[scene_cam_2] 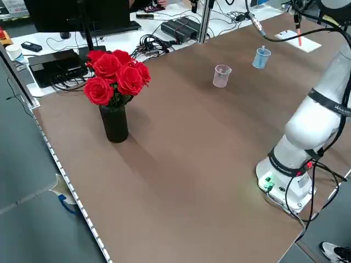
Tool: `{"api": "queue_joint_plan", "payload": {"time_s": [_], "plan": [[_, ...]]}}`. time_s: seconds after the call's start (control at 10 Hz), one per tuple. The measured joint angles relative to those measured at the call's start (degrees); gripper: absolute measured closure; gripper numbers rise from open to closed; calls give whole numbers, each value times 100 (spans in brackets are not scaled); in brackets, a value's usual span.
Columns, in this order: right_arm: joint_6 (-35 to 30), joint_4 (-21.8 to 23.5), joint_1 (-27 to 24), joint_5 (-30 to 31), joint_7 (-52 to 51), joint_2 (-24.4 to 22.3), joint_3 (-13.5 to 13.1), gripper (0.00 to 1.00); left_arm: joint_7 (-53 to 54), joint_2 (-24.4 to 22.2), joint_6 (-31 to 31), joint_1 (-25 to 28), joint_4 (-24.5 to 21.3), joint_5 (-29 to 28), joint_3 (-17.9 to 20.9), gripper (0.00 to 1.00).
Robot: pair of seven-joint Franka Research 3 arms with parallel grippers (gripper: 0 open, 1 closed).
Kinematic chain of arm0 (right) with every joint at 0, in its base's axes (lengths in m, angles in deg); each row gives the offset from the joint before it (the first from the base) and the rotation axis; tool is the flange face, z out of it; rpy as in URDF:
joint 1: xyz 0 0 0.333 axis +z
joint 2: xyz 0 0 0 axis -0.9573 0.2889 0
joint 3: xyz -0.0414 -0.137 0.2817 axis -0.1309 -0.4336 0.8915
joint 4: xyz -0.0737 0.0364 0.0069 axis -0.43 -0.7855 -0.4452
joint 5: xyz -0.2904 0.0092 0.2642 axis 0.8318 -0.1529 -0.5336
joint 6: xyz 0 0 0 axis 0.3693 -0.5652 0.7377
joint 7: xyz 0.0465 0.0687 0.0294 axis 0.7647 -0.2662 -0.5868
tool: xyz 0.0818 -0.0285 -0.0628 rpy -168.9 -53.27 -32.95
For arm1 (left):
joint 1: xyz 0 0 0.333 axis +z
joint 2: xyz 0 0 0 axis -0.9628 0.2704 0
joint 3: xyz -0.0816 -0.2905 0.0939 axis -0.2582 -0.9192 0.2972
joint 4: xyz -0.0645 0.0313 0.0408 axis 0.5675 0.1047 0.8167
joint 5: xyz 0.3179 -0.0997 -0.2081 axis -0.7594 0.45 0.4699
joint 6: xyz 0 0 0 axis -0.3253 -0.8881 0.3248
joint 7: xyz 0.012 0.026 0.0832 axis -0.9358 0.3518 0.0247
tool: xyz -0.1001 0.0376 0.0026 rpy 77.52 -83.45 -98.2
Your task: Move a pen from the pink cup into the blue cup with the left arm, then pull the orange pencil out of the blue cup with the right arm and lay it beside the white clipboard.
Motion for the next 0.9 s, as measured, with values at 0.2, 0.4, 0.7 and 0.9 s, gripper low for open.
{"api": "queue_joint_plan", "payload": {"time_s": [0.2, 0.4, 0.7, 0.9], "plan": [[353, -3, 12, -9, 0, 106, 8, 83, 0, 0, 0, 0, 0, 0, 0, 1], [576, -2, 13, -315, -1, 270, 16, 83, 0, 4, 0, 0, 0, 0, -1, 1], [984, -5, 17, -469, -5, 478, 23, 83, 0, 9, 0, 0, 0, 0, -1, 1], [1355, -5, 31, -494, -5, 566, 33, 83, 0, 10, 0, -1, 0, 0, -3, 1]]}}
